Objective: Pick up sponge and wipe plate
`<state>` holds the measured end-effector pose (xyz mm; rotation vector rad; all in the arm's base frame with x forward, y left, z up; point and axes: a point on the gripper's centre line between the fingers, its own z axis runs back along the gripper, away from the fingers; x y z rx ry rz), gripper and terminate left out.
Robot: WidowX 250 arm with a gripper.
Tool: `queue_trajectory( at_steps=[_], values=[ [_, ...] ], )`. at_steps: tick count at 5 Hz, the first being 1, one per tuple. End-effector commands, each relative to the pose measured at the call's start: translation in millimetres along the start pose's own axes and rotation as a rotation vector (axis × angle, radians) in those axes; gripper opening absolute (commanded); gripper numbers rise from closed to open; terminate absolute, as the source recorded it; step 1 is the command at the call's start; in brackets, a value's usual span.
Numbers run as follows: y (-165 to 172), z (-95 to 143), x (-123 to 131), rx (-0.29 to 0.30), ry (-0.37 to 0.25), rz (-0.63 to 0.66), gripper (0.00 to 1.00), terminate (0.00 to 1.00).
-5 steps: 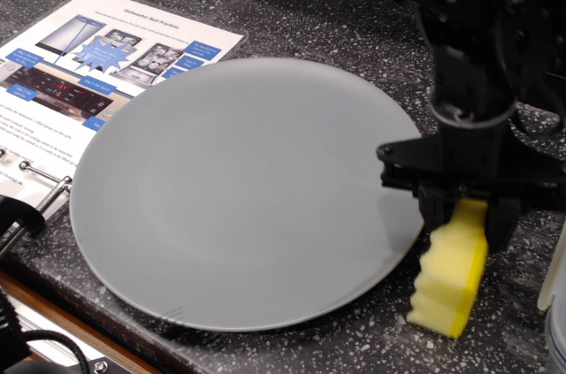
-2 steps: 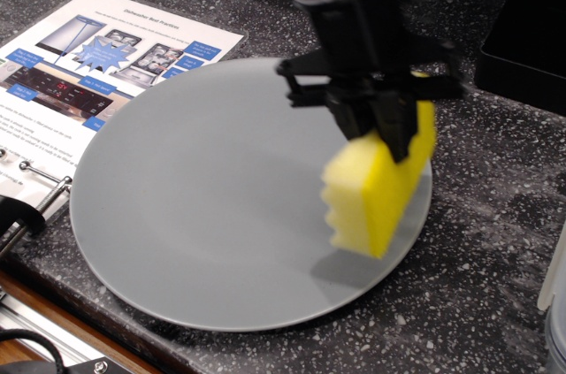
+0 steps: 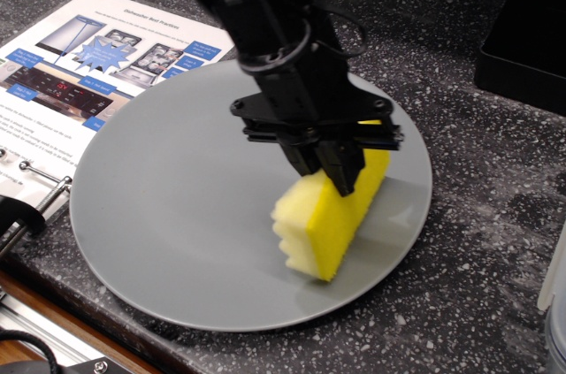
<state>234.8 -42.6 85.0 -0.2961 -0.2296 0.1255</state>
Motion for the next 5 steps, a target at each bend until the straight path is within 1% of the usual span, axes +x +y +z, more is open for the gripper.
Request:
queue_trajectory(
  at_steps=[1,2,3,4,5],
  values=[
    [27.5,1.4,13.1,0.04,-0.067,0.04,0.0,0.0],
    [49.0,-2.1,16.8,0.08,-0.079,0.064,0.0,0.0],
    [72.4,8.3,28.6,0.112,-0.078,0.104,0.0,0.0],
    [102.7,10.2,37.6,0.174,-0.049,0.092,0.0,0.0],
    [132.4,22.6,39.1,0.22,-0.061,0.055,0.0,0.0]
  ],
)
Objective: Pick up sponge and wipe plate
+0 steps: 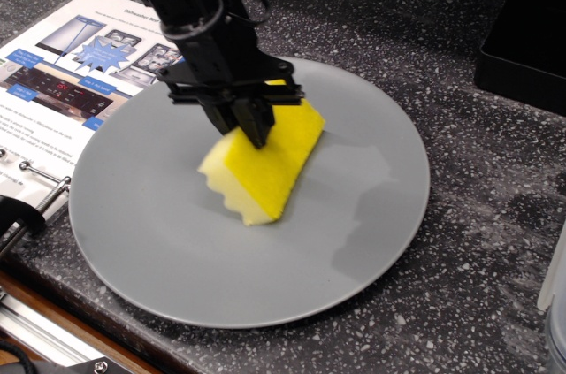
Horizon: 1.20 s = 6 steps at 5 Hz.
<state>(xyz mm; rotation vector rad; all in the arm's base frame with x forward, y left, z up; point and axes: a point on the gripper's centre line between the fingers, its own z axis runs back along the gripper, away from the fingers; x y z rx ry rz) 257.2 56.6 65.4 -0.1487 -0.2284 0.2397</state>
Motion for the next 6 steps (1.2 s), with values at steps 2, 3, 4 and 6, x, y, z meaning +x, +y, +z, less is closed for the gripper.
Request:
queue_trajectory(
  at_steps=[2,3,4,6],
  values=[
    [60.5,38.6,28.0,0.066,-0.059,0.012,0.0,0.0],
    [66.3,42.6,33.0,0.107,-0.062,0.031,0.0,0.0],
    [49.5,21.9,12.6,0.161,-0.046,0.022,0.0,0.0],
    [3.3,-20.0,-4.7,0.232,0.0,0.035,0.0,0.0]
  ],
)
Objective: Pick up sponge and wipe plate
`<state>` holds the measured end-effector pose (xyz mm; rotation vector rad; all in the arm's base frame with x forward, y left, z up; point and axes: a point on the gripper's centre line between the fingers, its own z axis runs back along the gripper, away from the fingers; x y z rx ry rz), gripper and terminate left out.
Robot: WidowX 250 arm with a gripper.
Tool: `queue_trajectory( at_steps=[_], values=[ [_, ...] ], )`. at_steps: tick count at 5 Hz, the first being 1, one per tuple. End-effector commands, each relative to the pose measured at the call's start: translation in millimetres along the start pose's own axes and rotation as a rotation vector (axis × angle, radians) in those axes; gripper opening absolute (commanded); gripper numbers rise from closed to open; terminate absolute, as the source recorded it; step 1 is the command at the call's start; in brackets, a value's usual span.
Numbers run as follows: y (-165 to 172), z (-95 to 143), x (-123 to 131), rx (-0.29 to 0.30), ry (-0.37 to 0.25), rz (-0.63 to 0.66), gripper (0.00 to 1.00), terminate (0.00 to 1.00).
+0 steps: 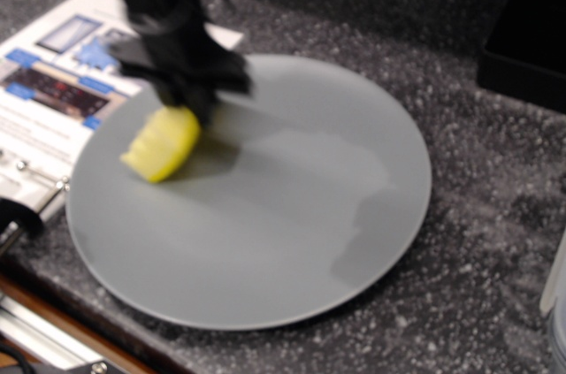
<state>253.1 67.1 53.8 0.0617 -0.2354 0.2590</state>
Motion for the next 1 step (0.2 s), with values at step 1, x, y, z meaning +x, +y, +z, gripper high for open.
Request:
queue_trajectory(
  at_steps=[1],
  values=[
    [-44.0,-0.3,-8.3,-0.017,0.104,0.054,0.0,1.0]
  ],
)
